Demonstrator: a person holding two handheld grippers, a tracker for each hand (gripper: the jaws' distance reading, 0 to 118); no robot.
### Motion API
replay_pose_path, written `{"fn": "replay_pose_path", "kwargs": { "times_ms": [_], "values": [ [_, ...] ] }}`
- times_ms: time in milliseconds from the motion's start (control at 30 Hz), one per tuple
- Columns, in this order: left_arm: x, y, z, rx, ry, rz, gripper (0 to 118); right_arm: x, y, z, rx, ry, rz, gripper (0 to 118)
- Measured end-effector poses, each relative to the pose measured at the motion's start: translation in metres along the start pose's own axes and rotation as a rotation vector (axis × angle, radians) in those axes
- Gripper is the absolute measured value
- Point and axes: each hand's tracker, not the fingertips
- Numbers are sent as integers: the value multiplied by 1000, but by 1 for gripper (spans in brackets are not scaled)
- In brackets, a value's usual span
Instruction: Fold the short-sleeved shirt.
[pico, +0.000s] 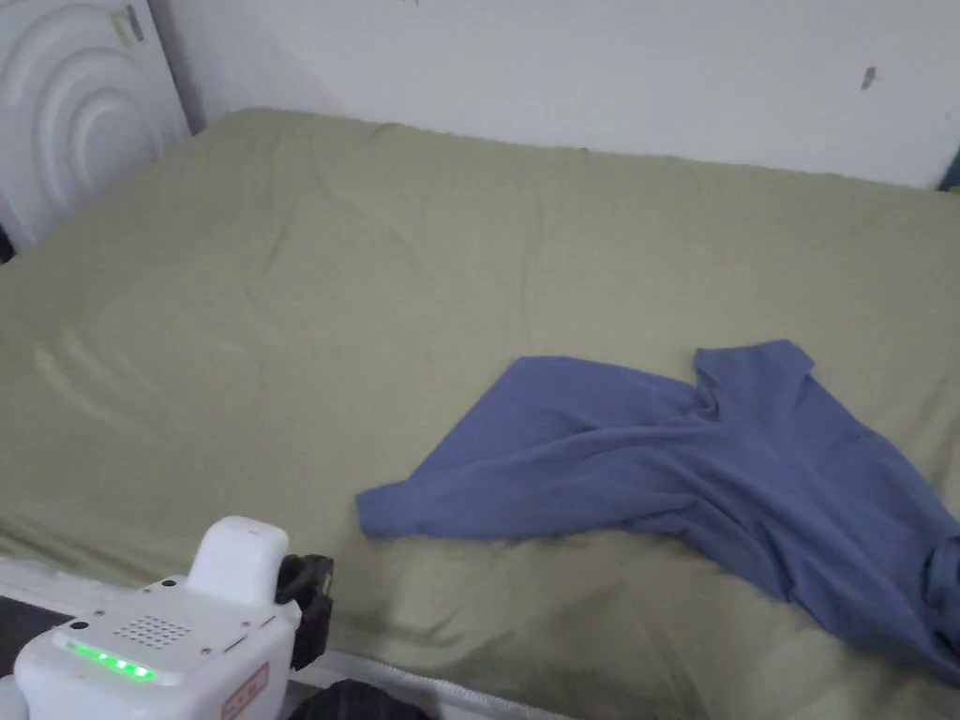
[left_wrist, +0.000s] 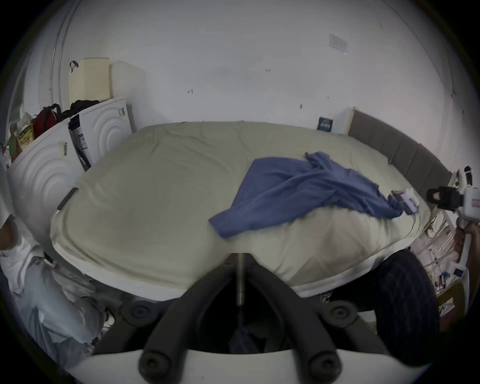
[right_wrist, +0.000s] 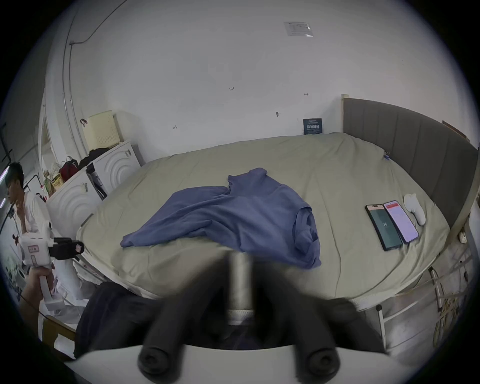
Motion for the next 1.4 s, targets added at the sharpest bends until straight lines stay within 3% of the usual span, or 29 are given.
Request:
{"fn": "replay_pose_path", "kwargs": {
  "times_ms": [33,100,300,333,367,400,433,633,800,900,1000,1100,1167,1400],
  "values": [
    [18,-23,57,1,10,-1,0,-4,-5,3,19,-8,-15,0],
    [12,-26,49,-62,-43,29,0,-5,-9,9,26,35,-38,0],
    [-26,-19,-11,-43,-21,-7,0,-20,-5,8,2,1,26,0],
    [-36,-15,-26,-46,-26,-11,8,-21,-3,7,-7,-1,27,0],
    [-46,-12,-41,-51,-38,-19,34,-22,0,6,-15,-7,27,0],
    [-55,-8,-58,-72,-43,-29,87,-24,0,3,-22,-13,26,0],
    [-53,-1,-66,-55,-44,-48,100,-25,1,1,-28,-15,23,0],
    [-74,24,-145,-104,5,-117,99,-29,9,-18,-78,-37,-2,0],
    [-55,29,-173,-142,-128,-240,98,-20,4,-37,-114,-46,-24,0],
    [-46,25,-183,-199,-139,-307,83,-20,8,-45,-127,-39,-30,0],
    [-50,25,-179,-168,-175,-283,78,-21,9,-52,-139,-34,-26,0],
    [-53,22,-174,-151,-224,-297,55,-21,8,-56,-145,-22,-32,0],
    [-47,18,-170,-138,-236,-320,46,-23,8,-57,-148,-16,-36,0],
    [-48,19,-171,-157,-246,-269,34,-25,9,-54,-140,-5,-47,0]
  ]
}}
